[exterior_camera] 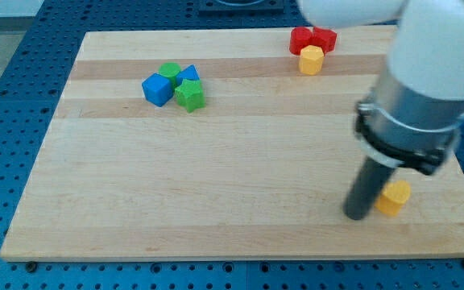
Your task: Push the yellow hexagon into the yellow heart
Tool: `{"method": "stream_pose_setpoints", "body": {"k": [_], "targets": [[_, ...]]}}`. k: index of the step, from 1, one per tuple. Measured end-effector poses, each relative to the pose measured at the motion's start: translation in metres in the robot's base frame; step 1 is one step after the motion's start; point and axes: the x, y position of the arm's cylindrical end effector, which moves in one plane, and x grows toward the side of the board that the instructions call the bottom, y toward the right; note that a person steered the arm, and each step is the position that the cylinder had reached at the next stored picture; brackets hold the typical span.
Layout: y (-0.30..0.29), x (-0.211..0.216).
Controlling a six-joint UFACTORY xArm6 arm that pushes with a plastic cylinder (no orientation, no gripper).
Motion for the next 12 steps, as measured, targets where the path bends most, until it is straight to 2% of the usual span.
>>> {"method": "stream_pose_setpoints", "body": {"k": [1,3,4,6,7,11,12], "targets": [[-0.039,-0.063],[-0.043,-0.196],[-0.046,-0.243],[-0.045,-0.311],[-0.026,-0.319],[0.004,-0.237],[0.023,-0.232]]}}
